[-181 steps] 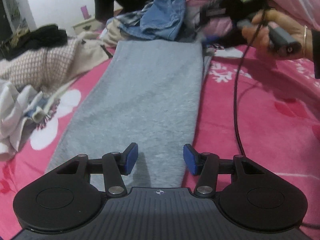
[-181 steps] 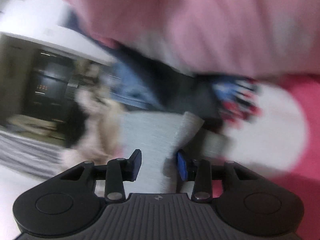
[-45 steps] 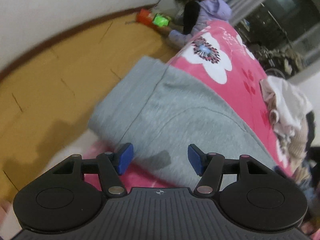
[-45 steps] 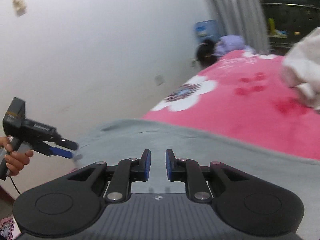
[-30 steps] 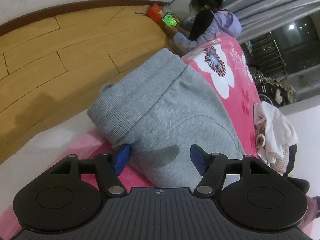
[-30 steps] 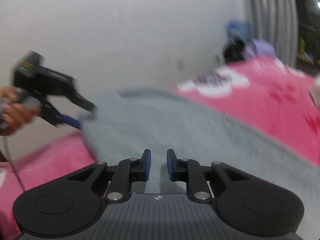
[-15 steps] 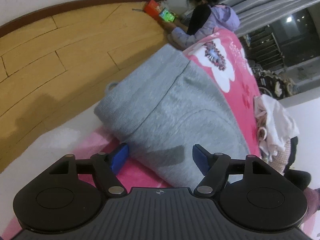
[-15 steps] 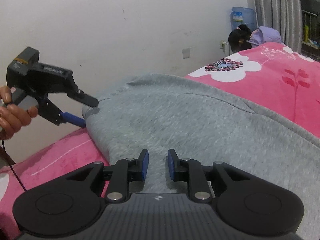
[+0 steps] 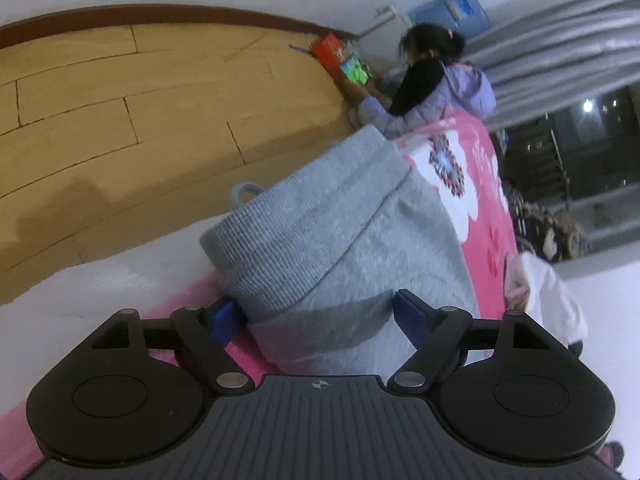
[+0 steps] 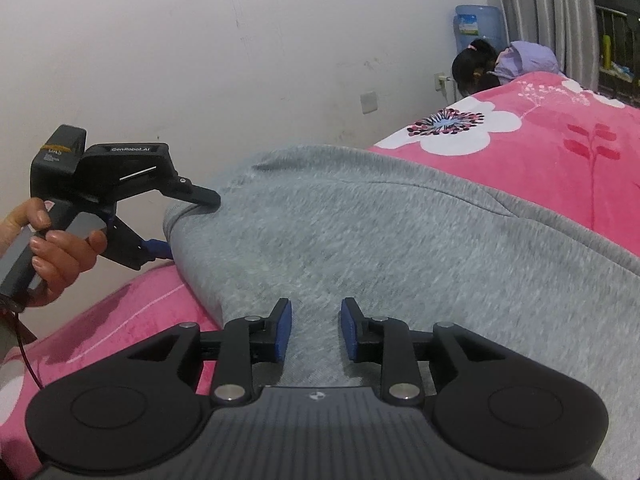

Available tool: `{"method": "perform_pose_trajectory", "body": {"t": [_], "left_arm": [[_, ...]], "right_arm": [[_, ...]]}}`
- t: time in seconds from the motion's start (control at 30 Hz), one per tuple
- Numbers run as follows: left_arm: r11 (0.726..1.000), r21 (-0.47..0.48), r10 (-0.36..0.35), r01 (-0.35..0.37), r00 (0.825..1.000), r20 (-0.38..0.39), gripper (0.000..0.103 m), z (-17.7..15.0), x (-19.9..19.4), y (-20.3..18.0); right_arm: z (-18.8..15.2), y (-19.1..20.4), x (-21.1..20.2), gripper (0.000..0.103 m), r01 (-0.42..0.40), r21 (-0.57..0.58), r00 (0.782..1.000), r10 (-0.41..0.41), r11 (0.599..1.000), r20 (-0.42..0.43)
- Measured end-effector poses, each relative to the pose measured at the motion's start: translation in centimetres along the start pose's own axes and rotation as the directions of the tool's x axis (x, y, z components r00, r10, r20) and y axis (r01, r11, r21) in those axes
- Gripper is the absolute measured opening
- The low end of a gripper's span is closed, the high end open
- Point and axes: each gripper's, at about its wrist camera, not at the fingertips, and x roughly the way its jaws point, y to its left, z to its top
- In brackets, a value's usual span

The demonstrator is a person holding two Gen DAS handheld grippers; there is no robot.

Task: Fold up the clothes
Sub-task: 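Close the left gripper on the sweatpants end, then lift the sweatpants end with the left gripper toward the right gripper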

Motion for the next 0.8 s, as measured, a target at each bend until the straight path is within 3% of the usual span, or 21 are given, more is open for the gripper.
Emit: {"method": "perform_pose_trajectory", "body": {"t": [0.27,0.5,0.8], "left_arm": [[0.999,0.009,0.047,-0.047,0.996,0.071,0.051,-0.8,-0.9,-0.2],[0.993,0.050,0.100,-0.106,0.988,0.122,0.042,-1.4,-1.4,-1.6],[0.951,0.227,0.157,-0.208,0.962,0.225,0.033,-2.5,-3.1,-6.0]], "right_arm": [[0.0,0.1,0.0,0.029,0.005,-0.009,1.000,-0.005,1.000,0.002],[-0.1,0.0,-0.1,0.029,0.007,-0.011,1.000,-0.007,1.000,0.003],[0.0,-0.2,-0.2,0.032,0.000,0.005,1.000,0.000,1.000,0.007]]}}
